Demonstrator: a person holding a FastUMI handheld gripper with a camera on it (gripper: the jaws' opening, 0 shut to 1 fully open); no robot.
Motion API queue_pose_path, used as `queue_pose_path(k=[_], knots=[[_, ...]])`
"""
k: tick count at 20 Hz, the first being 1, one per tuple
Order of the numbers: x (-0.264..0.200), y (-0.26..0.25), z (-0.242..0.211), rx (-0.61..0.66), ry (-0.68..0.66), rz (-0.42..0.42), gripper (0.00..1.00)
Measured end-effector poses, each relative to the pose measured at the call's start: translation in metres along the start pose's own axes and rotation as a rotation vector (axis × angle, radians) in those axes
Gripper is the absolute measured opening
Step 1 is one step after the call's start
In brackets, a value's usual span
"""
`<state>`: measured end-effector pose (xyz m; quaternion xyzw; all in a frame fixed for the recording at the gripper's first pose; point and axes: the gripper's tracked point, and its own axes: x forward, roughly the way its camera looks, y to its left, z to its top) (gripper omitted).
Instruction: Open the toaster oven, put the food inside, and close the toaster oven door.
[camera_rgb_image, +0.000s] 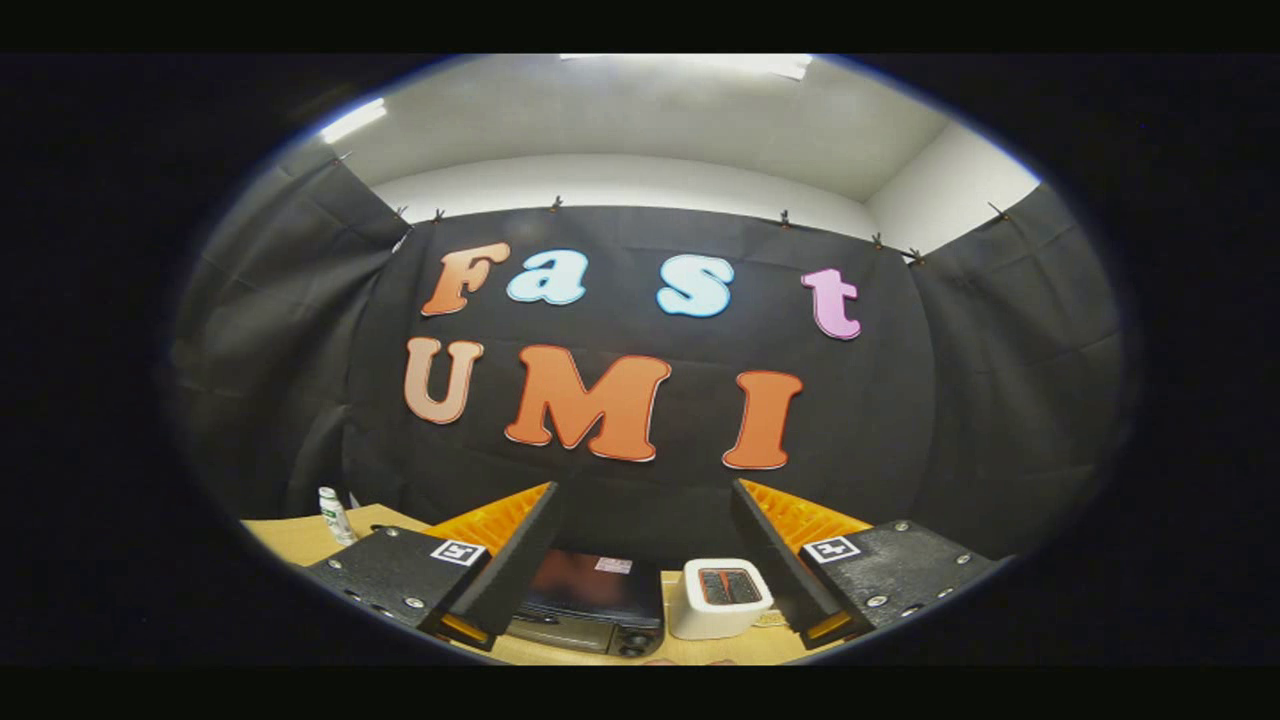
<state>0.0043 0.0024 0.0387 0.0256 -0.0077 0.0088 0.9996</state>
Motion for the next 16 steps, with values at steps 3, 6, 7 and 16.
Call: queue_pose_path(k=[3,6,7,16], knots=[[-0.002,-0.007,0.000,0.004,0.004,-0.005,0.99],[-0.001,-0.013,-0.005,0.009,0.017,-0.019,0.99],[-0.001,-0.012,-0.007,0.011,0.025,-0.017,0.99],[0.001,0.007,-0.025,0.024,0.079,0.031,0.99]])
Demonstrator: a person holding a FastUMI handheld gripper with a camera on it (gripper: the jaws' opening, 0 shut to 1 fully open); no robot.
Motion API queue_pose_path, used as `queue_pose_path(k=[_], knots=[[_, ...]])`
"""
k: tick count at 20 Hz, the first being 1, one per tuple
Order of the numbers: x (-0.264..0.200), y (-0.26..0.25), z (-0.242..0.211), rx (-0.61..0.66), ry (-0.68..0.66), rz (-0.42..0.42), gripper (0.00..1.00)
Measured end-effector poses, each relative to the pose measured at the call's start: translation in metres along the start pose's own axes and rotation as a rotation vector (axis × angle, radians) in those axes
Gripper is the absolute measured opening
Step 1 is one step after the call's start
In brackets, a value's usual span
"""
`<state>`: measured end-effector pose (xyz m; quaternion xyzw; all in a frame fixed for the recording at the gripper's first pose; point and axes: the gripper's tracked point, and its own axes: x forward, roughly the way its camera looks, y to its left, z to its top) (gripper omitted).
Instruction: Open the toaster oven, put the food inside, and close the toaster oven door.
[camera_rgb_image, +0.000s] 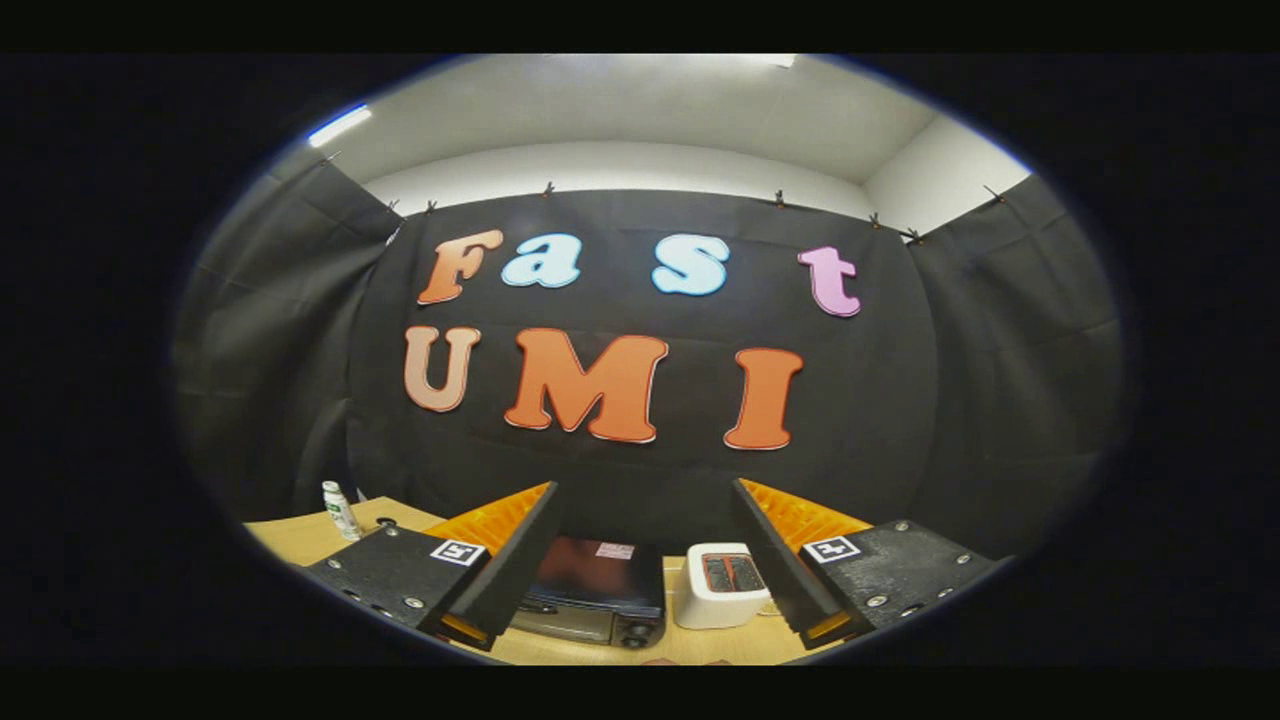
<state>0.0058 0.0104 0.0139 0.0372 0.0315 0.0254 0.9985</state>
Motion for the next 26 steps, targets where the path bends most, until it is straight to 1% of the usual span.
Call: queue_pose_path(k=[3,6,9,12,14,17,20,21,22,23,25,26], knots=[[0.002,0.022,-0.018,-0.005,0.043,0.044,0.99],[0.010,0.056,-0.047,0.007,0.111,0.103,0.99],[0.018,0.092,-0.085,0.032,0.198,0.159,1.00],[0.031,0.122,-0.129,0.031,0.294,0.184,1.00],[0.041,0.132,-0.156,0.026,0.355,0.172,1.00],[0.045,0.134,-0.191,0.058,0.440,0.116,1.00],[0.039,0.143,-0.221,0.077,0.525,0.107,1.00],[0.040,0.143,-0.215,0.074,0.475,0.103,1.00],[0.039,0.143,-0.217,0.076,0.487,0.098,1.00],[0.038,0.140,-0.213,0.093,0.461,0.084,1.00],[0.030,0.143,-0.215,0.080,0.437,0.080,0.98],[0.026,0.145,-0.216,0.119,0.437,0.080,0.96]])
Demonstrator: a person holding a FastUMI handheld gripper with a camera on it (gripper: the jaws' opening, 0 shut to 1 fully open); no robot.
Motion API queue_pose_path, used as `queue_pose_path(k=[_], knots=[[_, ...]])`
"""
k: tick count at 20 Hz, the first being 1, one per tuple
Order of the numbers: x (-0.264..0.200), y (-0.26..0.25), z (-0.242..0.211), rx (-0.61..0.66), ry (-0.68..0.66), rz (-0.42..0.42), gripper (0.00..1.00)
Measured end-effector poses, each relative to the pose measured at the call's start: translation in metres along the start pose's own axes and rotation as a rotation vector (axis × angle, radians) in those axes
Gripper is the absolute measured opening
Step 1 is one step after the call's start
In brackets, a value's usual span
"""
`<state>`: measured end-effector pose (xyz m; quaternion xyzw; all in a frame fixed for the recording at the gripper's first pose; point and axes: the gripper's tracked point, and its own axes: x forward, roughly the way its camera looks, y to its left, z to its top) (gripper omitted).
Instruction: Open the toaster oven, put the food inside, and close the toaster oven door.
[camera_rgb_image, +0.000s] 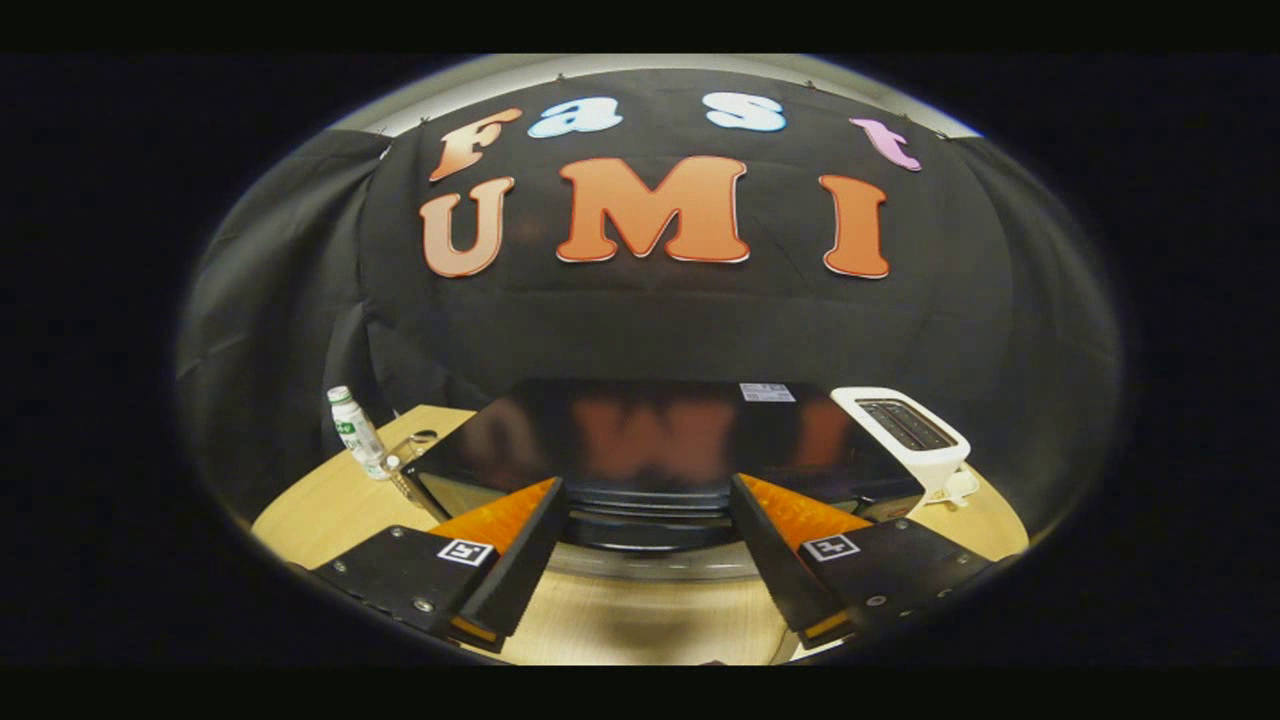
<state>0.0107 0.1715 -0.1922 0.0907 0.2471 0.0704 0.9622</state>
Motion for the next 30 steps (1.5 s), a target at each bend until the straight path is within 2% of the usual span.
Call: queue_pose_path(k=[3,7,13,20,26,30], knots=[[-0.011,0.002,-0.005,-0.018,-0.038,0.017,0.90],[-0.036,0.010,-0.028,-0.045,0.017,0.064,0.83],[-0.068,0.022,-0.071,-0.074,0.121,0.163,0.83],[-0.087,0.039,-0.143,-0.024,0.317,0.261,0.84],[-0.075,0.042,-0.182,-0.009,0.472,0.255,0.83],[-0.071,0.042,-0.183,-0.039,0.449,0.262,0.81]])
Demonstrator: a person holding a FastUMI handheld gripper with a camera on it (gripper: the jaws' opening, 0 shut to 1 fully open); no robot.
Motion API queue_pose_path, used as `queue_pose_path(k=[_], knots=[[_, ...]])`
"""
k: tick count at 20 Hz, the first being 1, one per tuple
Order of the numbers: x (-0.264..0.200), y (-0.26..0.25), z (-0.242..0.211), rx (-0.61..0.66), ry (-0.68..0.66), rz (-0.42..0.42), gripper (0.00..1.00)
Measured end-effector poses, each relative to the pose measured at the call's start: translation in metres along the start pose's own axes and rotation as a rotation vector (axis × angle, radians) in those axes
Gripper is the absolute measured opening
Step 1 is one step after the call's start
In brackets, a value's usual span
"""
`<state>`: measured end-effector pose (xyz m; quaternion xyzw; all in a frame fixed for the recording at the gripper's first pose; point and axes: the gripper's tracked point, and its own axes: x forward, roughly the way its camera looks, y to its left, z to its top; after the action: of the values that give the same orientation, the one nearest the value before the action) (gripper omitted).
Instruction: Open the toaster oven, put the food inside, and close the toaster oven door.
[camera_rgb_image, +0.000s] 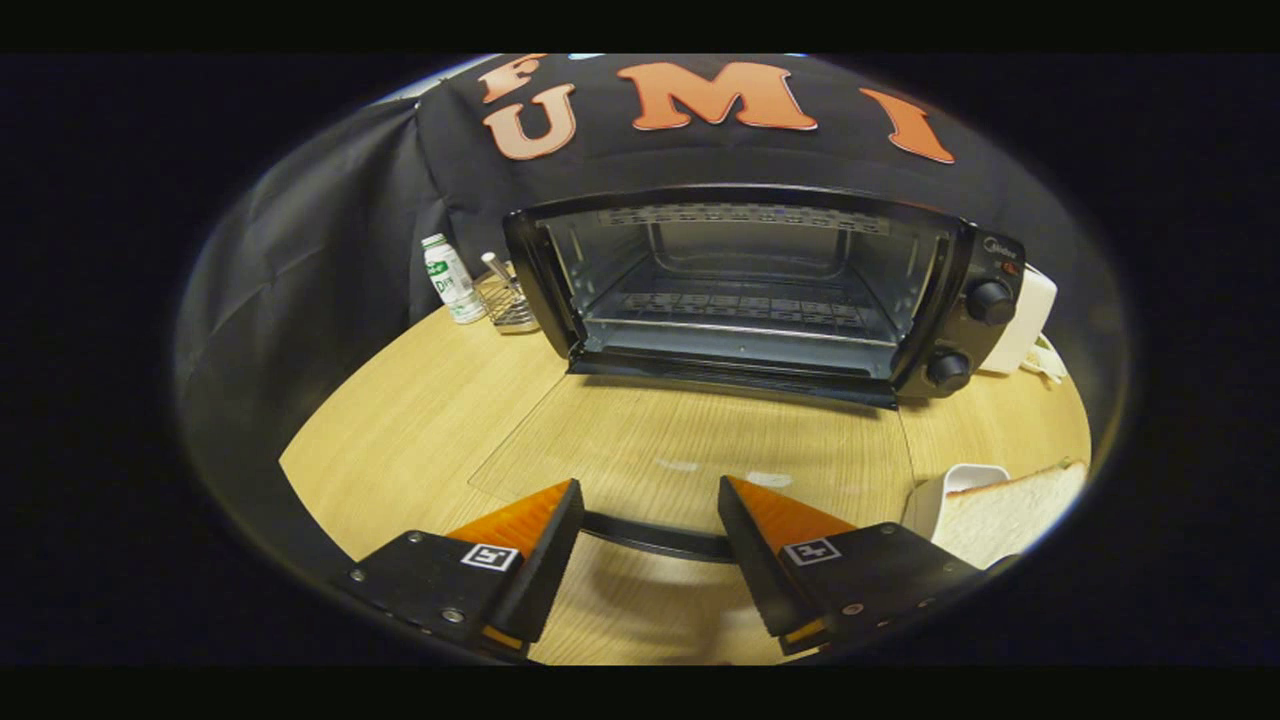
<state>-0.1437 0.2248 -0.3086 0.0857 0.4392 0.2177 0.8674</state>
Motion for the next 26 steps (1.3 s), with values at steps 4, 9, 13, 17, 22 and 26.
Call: queue_pose_path(k=[4,9,13,17,22,26], knots=[[-0.012,0.000,0.007,0.070,0.009,0.028,0.81],[-0.056,-0.016,0.046,0.029,-0.121,0.039,0.80],[-0.092,-0.039,0.075,0.022,-0.215,0.016,0.85],[-0.119,-0.069,0.091,0.048,-0.269,-0.010,0.96],[-0.139,-0.121,0.080,0.066,-0.246,-0.093,0.97],[-0.149,-0.147,0.052,0.095,-0.166,-0.119,0.97]])
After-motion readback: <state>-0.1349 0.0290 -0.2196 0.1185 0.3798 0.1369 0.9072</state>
